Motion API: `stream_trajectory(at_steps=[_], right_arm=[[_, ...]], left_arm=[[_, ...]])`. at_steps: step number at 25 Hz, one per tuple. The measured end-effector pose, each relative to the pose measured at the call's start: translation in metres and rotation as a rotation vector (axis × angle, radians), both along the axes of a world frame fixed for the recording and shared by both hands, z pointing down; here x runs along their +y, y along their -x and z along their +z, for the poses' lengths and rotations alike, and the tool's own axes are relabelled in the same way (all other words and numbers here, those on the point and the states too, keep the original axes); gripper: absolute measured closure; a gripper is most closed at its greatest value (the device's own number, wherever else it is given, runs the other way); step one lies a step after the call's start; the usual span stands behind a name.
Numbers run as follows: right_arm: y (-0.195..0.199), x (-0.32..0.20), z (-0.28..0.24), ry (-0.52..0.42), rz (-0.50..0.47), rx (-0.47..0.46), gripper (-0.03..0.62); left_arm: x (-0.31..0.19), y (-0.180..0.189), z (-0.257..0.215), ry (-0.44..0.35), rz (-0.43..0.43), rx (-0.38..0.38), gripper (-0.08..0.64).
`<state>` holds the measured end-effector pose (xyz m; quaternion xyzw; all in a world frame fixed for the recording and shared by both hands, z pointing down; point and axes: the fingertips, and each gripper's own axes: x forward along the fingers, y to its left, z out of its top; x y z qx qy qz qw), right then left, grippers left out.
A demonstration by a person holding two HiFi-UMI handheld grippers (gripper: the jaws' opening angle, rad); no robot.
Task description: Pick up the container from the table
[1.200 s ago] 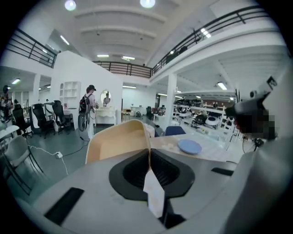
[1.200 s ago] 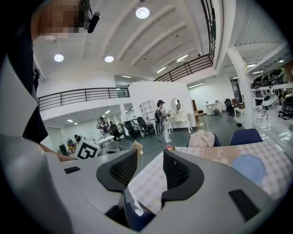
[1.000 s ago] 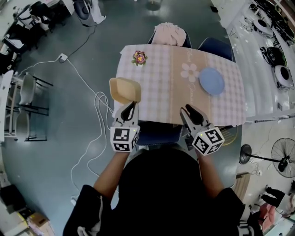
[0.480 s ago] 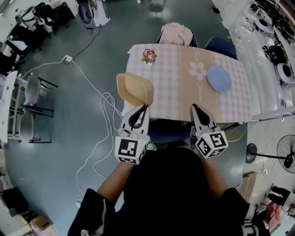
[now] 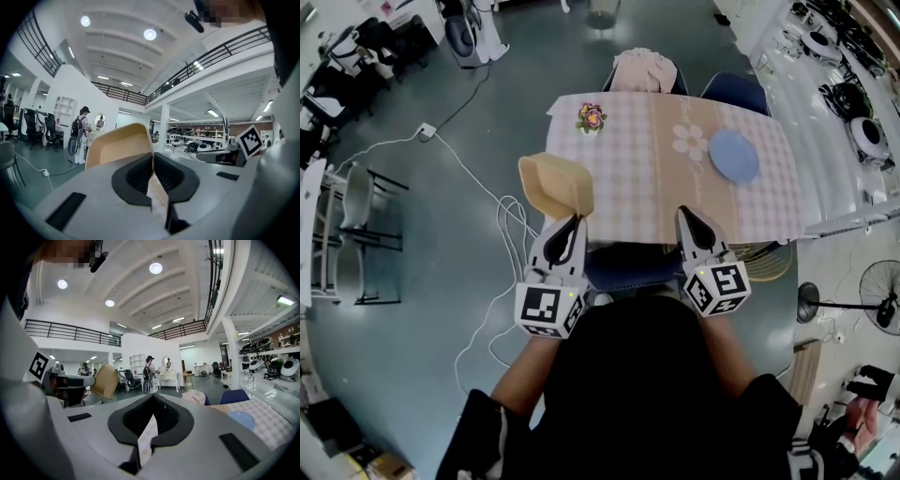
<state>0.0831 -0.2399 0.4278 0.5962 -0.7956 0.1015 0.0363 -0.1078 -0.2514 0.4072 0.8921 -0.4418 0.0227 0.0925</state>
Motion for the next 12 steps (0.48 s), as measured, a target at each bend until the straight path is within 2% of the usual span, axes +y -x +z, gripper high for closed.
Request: stream_trajectory(at_steps=[12], right_arm=[[-0.008, -0.012, -0.006, -0.015, 0.011, 0.025, 0.594]], left_arm=[[-0.01, -0.006, -0.005, -0.001, -0.001, -0.009, 0.545]])
